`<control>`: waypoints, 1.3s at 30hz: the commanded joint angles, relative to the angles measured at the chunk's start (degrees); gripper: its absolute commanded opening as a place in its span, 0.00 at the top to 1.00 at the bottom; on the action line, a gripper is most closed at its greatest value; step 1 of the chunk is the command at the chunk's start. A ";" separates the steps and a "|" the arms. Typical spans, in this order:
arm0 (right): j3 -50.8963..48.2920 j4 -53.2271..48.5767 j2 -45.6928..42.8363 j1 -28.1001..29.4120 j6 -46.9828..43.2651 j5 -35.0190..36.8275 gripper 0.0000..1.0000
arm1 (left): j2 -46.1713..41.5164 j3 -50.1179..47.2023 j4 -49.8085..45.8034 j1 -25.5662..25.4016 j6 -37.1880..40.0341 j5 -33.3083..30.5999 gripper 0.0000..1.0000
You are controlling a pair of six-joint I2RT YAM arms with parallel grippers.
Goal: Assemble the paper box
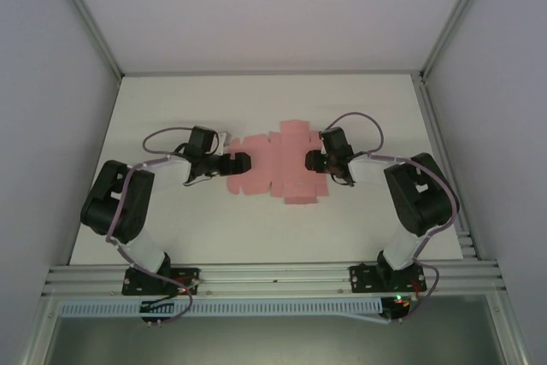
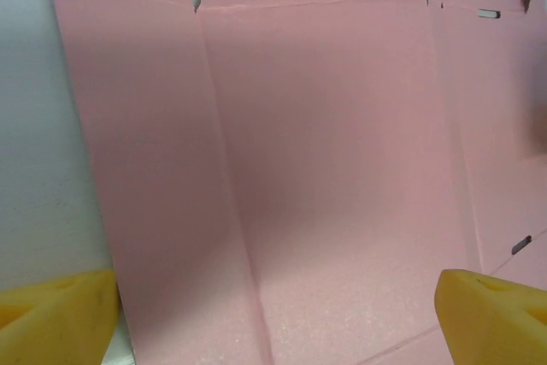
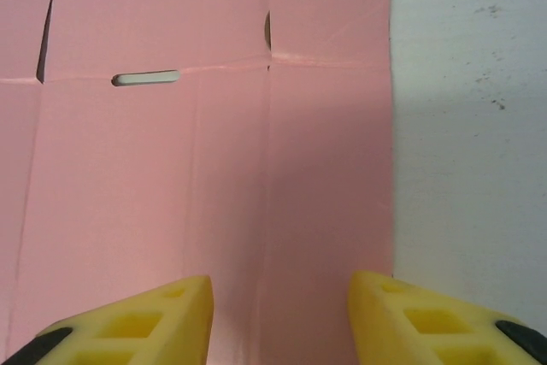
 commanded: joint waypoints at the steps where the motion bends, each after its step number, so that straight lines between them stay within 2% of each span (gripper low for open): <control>1: -4.00 -3.87 1.68 0.32 2.37 -2.32 0.54 | 1.57 -0.77 10.95 -2.13 -2.44 12.99 0.07; 8: -6.90 -1.00 1.06 0.31 4.12 -1.92 0.54 | -5.91 -5.88 26.25 -2.13 -8.52 17.76 0.07; 14: -9.12 2.65 -0.63 0.23 4.51 -2.22 0.54 | -7.81 -9.83 37.93 -2.31 -11.02 20.74 0.07; 15: -9.31 2.78 -0.91 0.23 4.55 -2.14 0.54 | -7.30 -8.96 35.15 -2.39 -10.30 19.58 0.08; 16: -9.31 2.74 -1.17 0.23 4.53 -2.08 0.54 | -6.41 -6.57 28.13 -2.58 -8.20 17.00 0.10; 19: -9.12 2.20 -1.23 0.15 4.18 -2.01 0.54 | -3.51 -1.79 13.11 -4.10 -1.08 7.21 0.18; 23: -9.76 2.74 -1.26 0.01 4.49 -1.52 0.54 | -0.41 -2.53 13.26 -4.25 -1.92 6.28 0.38; 25: -10.08 2.97 -1.74 0.03 4.45 -1.51 0.54 | 0.73 -2.02 11.53 -4.45 -2.24 3.00 0.50; 27: -10.29 3.23 -2.33 0.05 4.38 -1.53 0.54 | 1.76 -1.77 11.12 -4.77 -2.28 1.94 0.56; 31: -10.64 3.34 -3.14 0.06 4.21 -1.44 0.54 | 4.39 -1.04 10.98 -5.46 -2.59 1.32 0.60; 39: -10.53 2.58 -3.40 -0.01 4.37 -0.56 0.54 | 4.86 1.48 1.29 -6.16 -0.84 -7.59 0.58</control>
